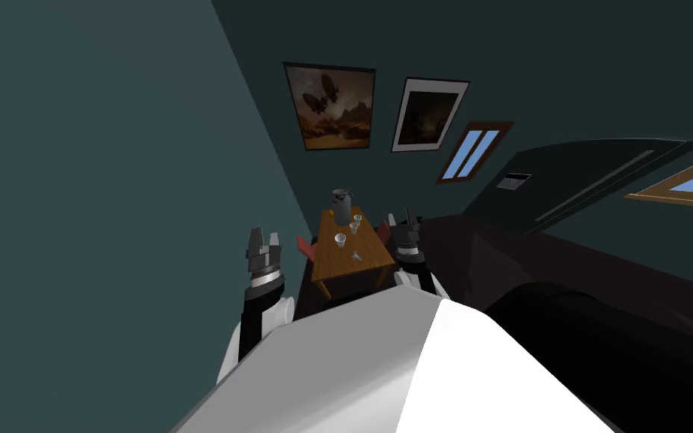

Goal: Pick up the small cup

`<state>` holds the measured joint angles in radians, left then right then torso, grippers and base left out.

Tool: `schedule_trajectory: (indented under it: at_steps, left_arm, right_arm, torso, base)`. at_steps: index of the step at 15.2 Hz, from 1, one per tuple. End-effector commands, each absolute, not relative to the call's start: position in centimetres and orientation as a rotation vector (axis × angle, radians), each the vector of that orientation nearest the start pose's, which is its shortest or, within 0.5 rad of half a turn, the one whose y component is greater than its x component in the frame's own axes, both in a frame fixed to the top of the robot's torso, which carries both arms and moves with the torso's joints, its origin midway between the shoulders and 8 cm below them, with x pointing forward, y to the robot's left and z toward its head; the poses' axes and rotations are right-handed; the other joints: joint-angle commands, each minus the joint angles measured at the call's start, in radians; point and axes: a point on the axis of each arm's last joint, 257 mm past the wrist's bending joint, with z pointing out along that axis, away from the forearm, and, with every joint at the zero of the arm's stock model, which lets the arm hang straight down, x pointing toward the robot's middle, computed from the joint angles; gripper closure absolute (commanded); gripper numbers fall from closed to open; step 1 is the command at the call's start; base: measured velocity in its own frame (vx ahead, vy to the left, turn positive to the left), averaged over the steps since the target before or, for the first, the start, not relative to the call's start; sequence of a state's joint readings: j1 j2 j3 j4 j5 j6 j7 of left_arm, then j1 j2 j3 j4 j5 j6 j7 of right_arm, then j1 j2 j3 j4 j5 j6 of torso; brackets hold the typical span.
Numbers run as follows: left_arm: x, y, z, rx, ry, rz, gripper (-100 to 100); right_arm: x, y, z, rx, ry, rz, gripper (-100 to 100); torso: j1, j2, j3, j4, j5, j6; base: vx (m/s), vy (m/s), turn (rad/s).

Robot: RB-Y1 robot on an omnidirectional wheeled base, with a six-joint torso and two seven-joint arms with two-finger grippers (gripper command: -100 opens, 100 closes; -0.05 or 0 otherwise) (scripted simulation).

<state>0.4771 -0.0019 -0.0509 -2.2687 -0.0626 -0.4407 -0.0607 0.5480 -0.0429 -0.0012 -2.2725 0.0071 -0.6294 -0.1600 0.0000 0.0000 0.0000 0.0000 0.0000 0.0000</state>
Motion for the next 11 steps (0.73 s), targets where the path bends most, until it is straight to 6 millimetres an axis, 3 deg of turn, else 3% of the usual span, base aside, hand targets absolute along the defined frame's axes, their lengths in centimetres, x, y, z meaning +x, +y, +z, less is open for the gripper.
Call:
schedule_trajectory:
  at_steps: [1, 5, 11]
  left_arm:
    - [36.5, 25.4, 0.9, -0.629, 0.738, -1.243, -100]
    - [37.9, 26.2, -1.1, -0.629, 0.842, -1.196, -100]
    - [40.6, 29.4, -5.4, -0.690, 0.991, -1.074, -100]
  right_arm:
    - [32.0, -27.5, 3.0, 0.615, 0.563, 1.454, 0]
    - [32.0, -27.5, 3.0, 0.615, 0.563, 1.454, 0]
    - [32.0, -27.5, 3.0, 0.615, 0.563, 1.454, 0]
  torso:
    - [0.000, 0.000, 0.000, 0.000, 0.000, 0.000]
    - [0.000, 0.001, 0.001, 0.000, 0.000, 0.001]
    - [0.000, 0.002, 0.001, 0.000, 0.000, 0.000]
  base:
    - [-0.003, -0.004, -0.077]
    - [-0.015, -0.008, -0.164]
    - [-0.022, -0.014, -0.195]
